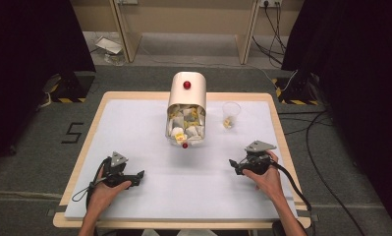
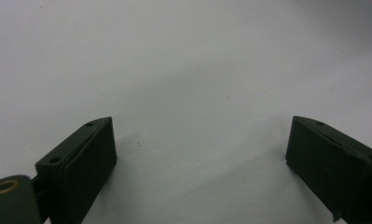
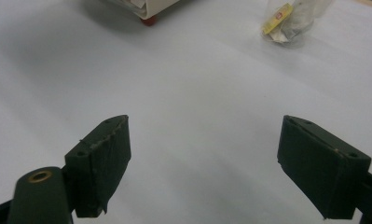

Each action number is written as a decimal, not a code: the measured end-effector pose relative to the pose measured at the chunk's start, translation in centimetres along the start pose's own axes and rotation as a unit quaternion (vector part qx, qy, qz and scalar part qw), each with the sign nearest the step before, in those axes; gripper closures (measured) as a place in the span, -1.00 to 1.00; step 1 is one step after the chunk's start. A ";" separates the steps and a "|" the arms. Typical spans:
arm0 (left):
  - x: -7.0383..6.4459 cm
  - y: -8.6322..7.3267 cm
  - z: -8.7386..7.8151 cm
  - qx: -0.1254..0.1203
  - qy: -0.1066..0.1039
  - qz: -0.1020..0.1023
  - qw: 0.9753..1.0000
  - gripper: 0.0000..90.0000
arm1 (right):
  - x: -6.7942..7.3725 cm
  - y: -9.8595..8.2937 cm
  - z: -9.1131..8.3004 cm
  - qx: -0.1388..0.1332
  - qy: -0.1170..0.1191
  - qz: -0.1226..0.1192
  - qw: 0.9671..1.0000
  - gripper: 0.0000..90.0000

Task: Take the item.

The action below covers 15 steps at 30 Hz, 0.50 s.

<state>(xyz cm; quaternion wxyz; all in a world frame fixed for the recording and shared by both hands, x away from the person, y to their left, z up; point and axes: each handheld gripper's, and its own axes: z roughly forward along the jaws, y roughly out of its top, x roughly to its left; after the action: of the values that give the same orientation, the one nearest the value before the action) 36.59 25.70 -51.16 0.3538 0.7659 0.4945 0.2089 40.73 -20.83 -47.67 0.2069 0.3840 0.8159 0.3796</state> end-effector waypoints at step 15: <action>0.0 0.0 0.0 0.000 0.000 0.000 1.000 -0.83 | 1.1 -1.3 -0.4 0.017 0.012 -0.014 1.000 -0.60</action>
<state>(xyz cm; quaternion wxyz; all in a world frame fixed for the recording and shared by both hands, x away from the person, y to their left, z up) 36.58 25.70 -51.16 0.3535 0.7660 0.4945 0.2092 39.13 -20.69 -48.45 0.1960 0.3719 0.8296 0.3674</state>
